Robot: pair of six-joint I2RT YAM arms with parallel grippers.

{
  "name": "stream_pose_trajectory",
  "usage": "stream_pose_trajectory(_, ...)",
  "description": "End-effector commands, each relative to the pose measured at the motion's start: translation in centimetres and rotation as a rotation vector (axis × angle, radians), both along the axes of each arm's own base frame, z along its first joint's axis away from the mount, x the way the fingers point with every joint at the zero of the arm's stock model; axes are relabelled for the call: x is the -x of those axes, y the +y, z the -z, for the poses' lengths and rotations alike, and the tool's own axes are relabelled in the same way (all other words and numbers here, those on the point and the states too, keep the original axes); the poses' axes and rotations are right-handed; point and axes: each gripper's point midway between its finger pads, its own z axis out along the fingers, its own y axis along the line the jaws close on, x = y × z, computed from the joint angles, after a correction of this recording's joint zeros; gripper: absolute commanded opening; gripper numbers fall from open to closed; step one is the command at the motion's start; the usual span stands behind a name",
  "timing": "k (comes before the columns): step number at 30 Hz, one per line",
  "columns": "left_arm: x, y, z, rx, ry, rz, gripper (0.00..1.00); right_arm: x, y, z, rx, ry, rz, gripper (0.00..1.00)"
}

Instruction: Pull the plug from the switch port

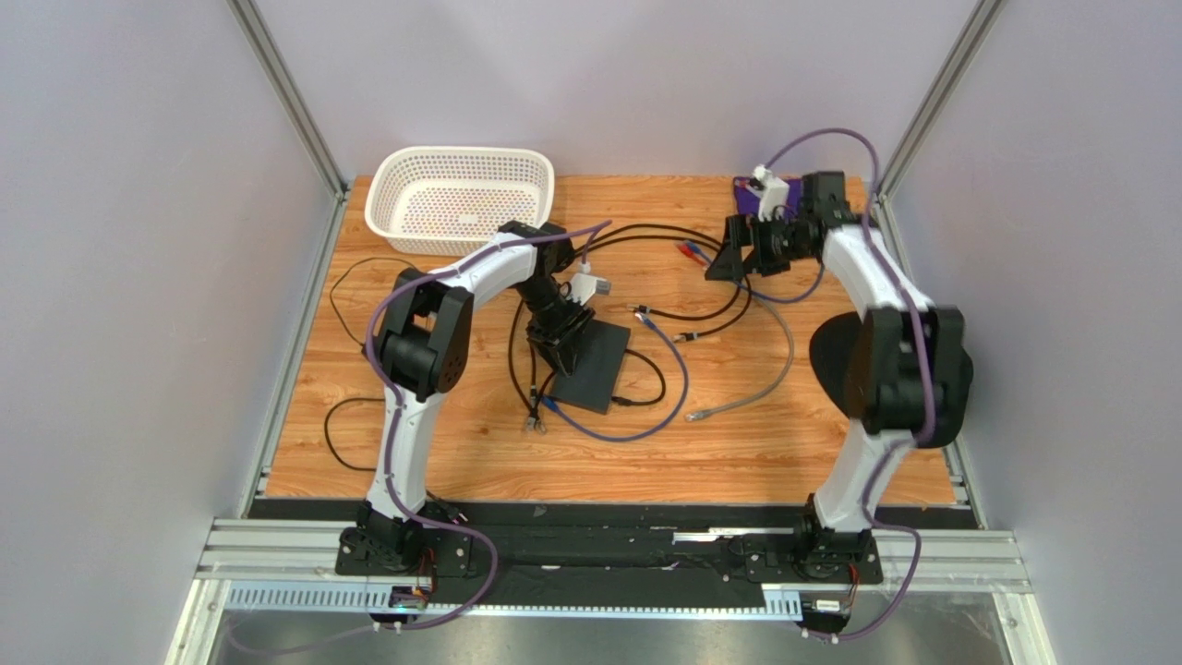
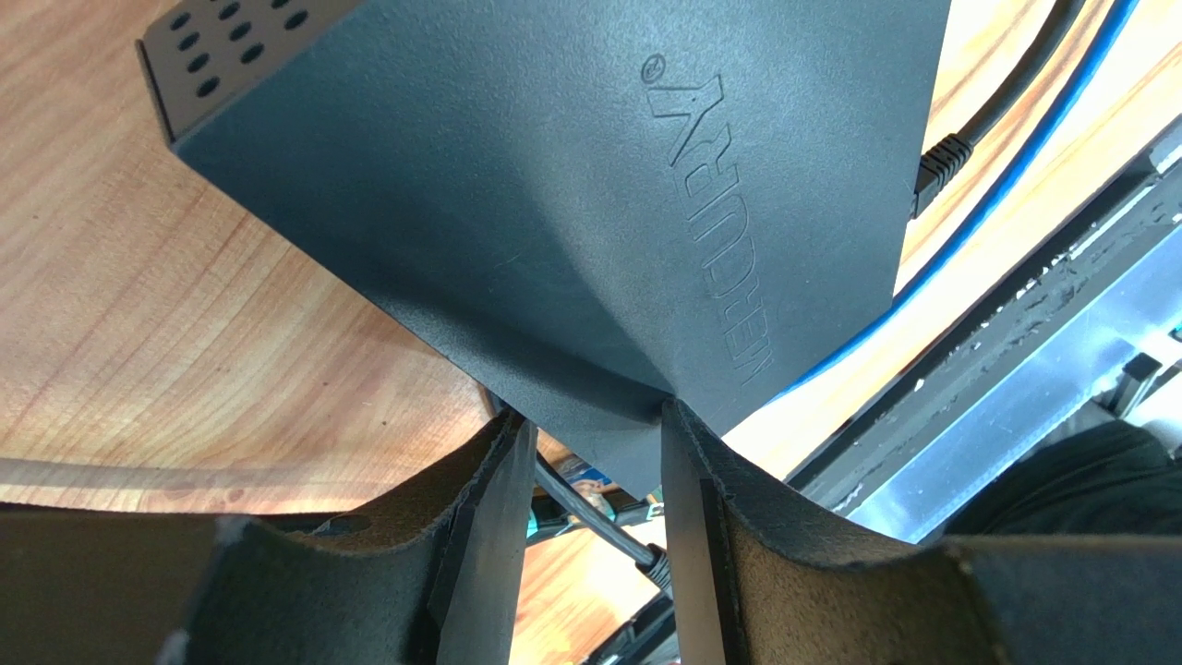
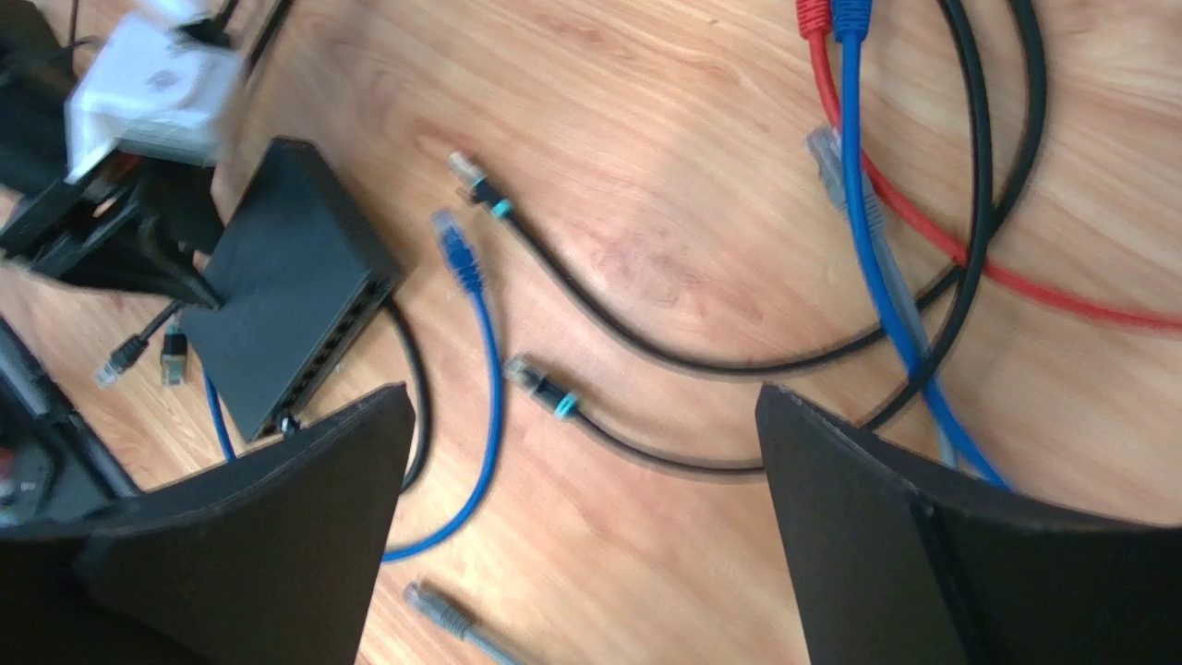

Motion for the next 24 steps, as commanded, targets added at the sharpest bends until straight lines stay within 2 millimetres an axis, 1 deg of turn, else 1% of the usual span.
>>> stream_pose_trajectory(1, -0.7, 1.2, 1.0, -0.065, -0.069, 0.064, 0.47, -1.3, 2.5, -11.4, -0.187, -0.534, 0.18, 1.0)
stream_pose_trajectory(2, -0.6, 1.2, 1.1, -0.066, -0.067, 0.064, 0.47, -0.7, 2.9, -10.7, -0.201, -0.497, 0.203, 1.0)
stream_pose_trajectory(4, -0.3, 1.4, 1.3, -0.077, -0.058, 0.063, 0.47, 1.7, 5.8, -8.3, -0.226, -0.376, 0.017, 1.0)
stream_pose_trajectory(5, -0.2, 1.5, 1.4, -0.079, -0.055, 0.065, 0.47, 4.1, 6.8, -6.2, -0.247, -0.232, -0.059, 0.95)
stream_pose_trajectory(6, -0.1, 1.6, 1.6, -0.086, -0.046, 0.066, 0.47, 5.8, 8.2, -4.6, -0.313, -0.153, -0.179, 0.91)
stream_pose_trajectory(7, 0.1, 1.7, 1.7, -0.093, -0.036, 0.058, 0.47, 6.8, 9.2, -3.9, -0.34, -0.1, -0.224, 0.9)
stream_pose_trajectory(8, 0.2, 1.8, 1.8, -0.096, -0.028, 0.057, 0.47, 8.3, 9.8, -2.7, -0.357, -0.012, -0.25, 0.86)
stream_pose_trajectory(9, 0.3, 1.8, 1.9, -0.095, -0.026, 0.057, 0.47, 9.4, 10.8, -1.1, -0.358, 0.0, -0.336, 0.85)
stream_pose_trajectory(10, 0.5, 1.9, 2.1, -0.098, -0.018, 0.053, 0.47, 10.2, 11.3, -0.4, -0.352, 0.014, -0.373, 0.84)
stream_pose_trajectory(11, 0.6, 1.9, 2.2, -0.097, -0.016, 0.053, 0.47, 11.4, 11.6, 0.5, -0.341, 0.051, -0.407, 0.84)
stream_pose_trajectory(12, 0.7, 2.0, 2.2, -0.1, -0.016, 0.053, 0.47, 12.4, 12.5, 1.2, -0.332, 0.065, -0.447, 0.84)
stream_pose_trajectory(13, 0.7, 2.0, 2.2, -0.102, -0.016, 0.052, 0.47, 13.0, 12.8, 2.2, -0.326, 0.082, -0.468, 0.84)
stream_pose_trajectory(15, 0.8, 2.2, 2.3, -0.112, -0.016, 0.05, 0.47, 14.1, 13.9, 3.0, -0.328, 0.118, -0.505, 0.84)
stream_pose_trajectory(16, 0.8, 2.3, 2.3, -0.114, -0.016, 0.052, 0.47, 14.5, 14.3, 4.1, -0.327, 0.152, -0.512, 0.84)
stream_pose_trajectory(17, 0.8, 2.3, 2.4, -0.116, -0.011, 0.051, 0.47, 14.7, 14.6, 4.3, -0.324, 0.168, -0.52, 0.83)
stream_pose_trajectory(18, 1.0, 2.3, 2.5, -0.117, -0.005, 0.052, 0.47, 15.2, 15.3, 5.0, -0.306, 0.186, -0.537, 0.82)
stream_pose_trajectory(21, 1.1, 2.3, 2.7, -0.117, 0.007, 0.052, 0.47, 16.0, 16.4, 6.7, -0.277, 0.227, -0.567, 0.82)
stream_pose_trajectory(23, 1.1, 2.3, 2.8, -0.121, 0.01, 0.053, 0.47, 16.4, 16.7, 7.7, -0.263, 0.26, -0.569, 0.81)
stream_pose_trajectory(24, 1.1, 2.3, 2.9, -0.122, 0.011, 0.053, 0.47, 16.7, 17.0, 7.8, -0.267, 0.273, -0.578, 0.8)
